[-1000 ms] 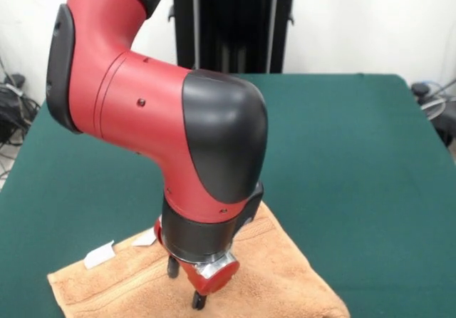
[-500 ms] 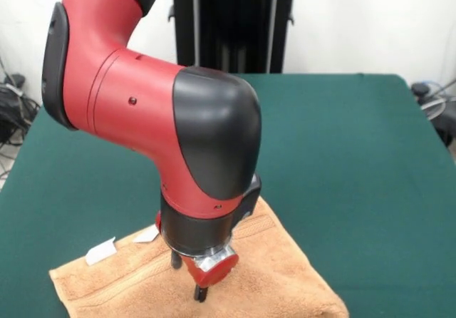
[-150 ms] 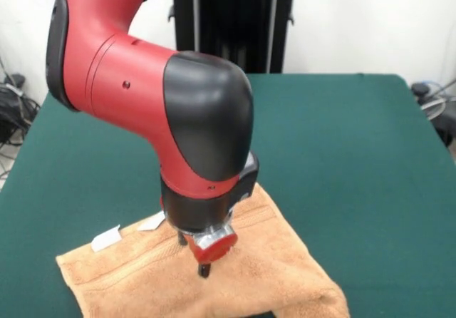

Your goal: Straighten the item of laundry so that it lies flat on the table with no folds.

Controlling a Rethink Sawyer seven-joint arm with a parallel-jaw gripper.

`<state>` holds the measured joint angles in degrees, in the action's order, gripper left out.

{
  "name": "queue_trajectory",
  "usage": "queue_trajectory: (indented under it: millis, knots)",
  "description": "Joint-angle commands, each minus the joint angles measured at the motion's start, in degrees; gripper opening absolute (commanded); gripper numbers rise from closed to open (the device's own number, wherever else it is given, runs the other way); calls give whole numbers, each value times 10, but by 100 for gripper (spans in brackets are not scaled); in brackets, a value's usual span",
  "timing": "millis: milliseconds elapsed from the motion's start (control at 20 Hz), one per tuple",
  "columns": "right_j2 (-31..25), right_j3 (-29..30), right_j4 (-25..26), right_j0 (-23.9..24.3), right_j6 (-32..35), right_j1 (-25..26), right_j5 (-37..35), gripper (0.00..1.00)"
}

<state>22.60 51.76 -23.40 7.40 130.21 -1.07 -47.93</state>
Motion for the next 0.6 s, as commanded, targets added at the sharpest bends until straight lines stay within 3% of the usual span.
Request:
queue_trajectory:
  millis: [50, 600]
  knots:
    - [-60, 205, 0, -16, 115, 0, 43, 100]
    - [-91, 324, -8, 0, 80, -56, 118, 100]
